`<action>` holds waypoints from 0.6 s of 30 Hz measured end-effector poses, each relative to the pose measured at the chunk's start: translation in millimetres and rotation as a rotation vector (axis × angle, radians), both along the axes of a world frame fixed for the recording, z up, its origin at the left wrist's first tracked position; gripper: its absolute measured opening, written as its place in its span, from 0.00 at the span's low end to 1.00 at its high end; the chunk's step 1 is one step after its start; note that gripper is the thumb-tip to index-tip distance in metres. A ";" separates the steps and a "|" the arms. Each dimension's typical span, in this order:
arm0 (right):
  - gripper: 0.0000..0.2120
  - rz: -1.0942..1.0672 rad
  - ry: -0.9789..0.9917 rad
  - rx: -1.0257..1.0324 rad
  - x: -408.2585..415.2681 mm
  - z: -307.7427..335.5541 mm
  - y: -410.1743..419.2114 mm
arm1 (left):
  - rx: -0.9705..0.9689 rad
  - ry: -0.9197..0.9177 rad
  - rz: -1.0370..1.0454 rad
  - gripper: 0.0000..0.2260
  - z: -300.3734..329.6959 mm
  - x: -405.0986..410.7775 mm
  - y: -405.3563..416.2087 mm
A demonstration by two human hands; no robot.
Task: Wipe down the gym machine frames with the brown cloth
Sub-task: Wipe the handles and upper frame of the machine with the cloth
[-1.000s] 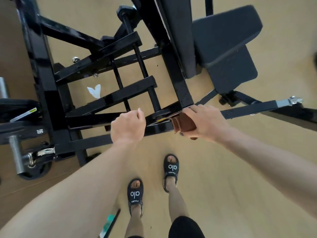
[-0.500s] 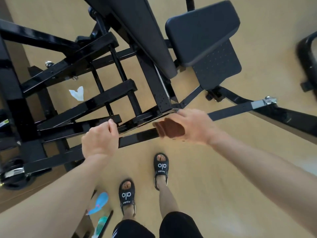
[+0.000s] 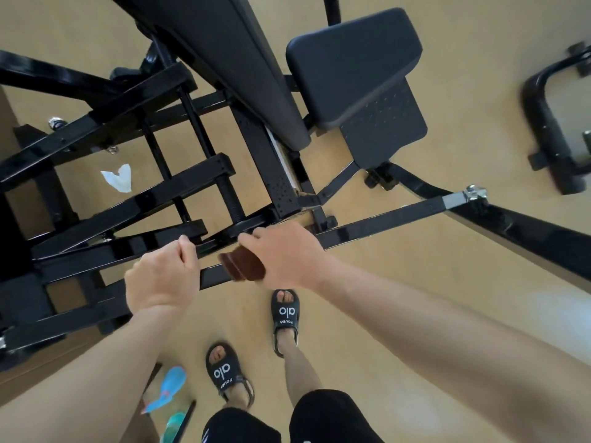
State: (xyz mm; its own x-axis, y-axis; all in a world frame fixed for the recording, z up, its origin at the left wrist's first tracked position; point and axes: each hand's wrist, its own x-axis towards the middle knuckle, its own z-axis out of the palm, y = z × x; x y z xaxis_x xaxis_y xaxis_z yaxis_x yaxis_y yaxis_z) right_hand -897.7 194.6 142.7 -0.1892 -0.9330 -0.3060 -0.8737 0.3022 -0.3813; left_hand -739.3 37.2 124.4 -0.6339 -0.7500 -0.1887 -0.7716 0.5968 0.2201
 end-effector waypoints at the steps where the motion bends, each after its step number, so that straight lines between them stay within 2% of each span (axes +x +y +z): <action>1: 0.26 -0.013 -0.012 -0.020 0.4 -1.4 2.3 | -0.013 -0.009 0.008 0.25 -0.6 0.4 0.6; 5: 0.26 -0.103 -0.057 -0.007 -30.3 3.9 37.1 | -0.030 -0.011 0.027 0.26 -0.6 1.4 0.8; 11: 0.33 -0.303 0.143 0.115 -120.7 15.2 148.8 | -0.021 -0.008 0.036 0.25 0.5 1.8 0.4; 14: 0.30 -0.324 0.211 0.150 -118.1 10.1 146.2 | -0.018 0.001 0.010 0.25 -0.8 1.8 -1.4; 18: 0.27 -0.234 0.170 0.114 -80.5 5.5 103.7 | -0.038 -0.017 -0.016 0.26 -0.6 0.3 -0.7</action>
State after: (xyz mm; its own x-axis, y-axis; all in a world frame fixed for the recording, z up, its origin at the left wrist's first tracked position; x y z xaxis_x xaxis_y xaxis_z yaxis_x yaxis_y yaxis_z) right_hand -978.2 298.3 148.2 -0.4520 -0.8199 -0.3513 -0.8240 0.5347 -0.1875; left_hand -738.9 36.6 123.8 -0.6430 -0.7466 -0.1709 -0.7652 0.6170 0.1836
